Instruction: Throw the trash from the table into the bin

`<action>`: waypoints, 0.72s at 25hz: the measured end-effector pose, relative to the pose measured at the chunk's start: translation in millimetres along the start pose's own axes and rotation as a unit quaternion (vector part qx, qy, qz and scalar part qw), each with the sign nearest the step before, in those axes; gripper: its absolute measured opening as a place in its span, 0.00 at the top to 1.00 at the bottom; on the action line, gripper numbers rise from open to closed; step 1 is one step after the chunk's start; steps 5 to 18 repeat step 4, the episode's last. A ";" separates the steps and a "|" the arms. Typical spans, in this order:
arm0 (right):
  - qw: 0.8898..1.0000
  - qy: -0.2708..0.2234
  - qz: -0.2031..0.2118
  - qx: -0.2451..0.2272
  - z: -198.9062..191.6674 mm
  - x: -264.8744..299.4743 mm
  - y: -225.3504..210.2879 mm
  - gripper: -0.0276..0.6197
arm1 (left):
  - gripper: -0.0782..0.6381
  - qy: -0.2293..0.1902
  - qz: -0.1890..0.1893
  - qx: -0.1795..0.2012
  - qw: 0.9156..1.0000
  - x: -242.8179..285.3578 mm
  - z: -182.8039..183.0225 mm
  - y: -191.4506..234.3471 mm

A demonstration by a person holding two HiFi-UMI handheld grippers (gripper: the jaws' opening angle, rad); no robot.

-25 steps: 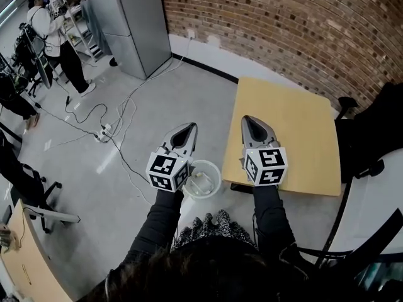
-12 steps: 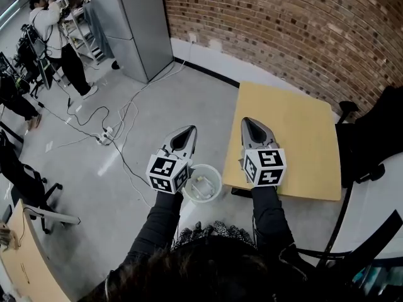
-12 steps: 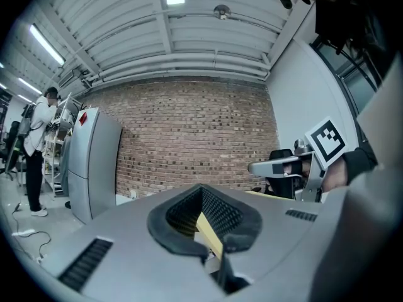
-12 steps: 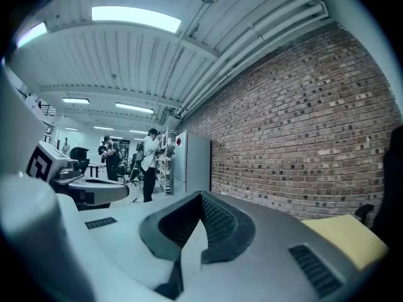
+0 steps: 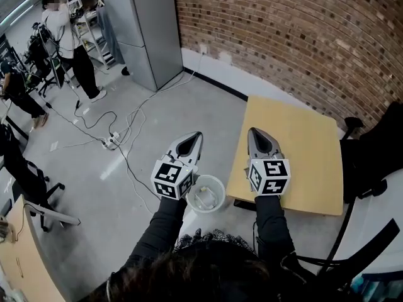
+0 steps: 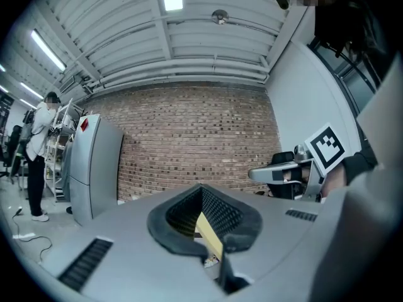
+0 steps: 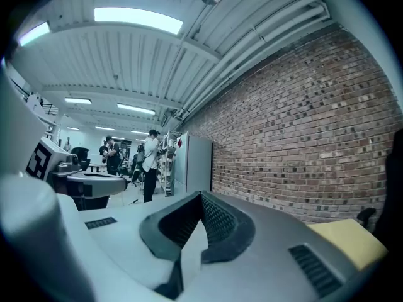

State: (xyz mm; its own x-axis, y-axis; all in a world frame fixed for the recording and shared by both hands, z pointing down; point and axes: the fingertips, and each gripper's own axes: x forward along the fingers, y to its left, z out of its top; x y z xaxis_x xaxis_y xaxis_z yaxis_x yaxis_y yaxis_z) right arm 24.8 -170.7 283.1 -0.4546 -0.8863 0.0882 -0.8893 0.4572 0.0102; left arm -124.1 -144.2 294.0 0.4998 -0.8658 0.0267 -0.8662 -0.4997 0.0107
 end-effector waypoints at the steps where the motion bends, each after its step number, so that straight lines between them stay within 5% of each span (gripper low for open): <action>1: 1.000 0.000 0.000 -0.001 -0.2 0.0 -0.4 0.94 | 0.88 0.001 0.000 0.000 1.000 0.4 -0.7 -0.2; 18: 1.000 0.001 -0.001 -0.002 -0.9 -0.7 -3.4 0.94 | 0.88 0.004 -0.001 -0.002 1.000 2.4 -2.3 -1.5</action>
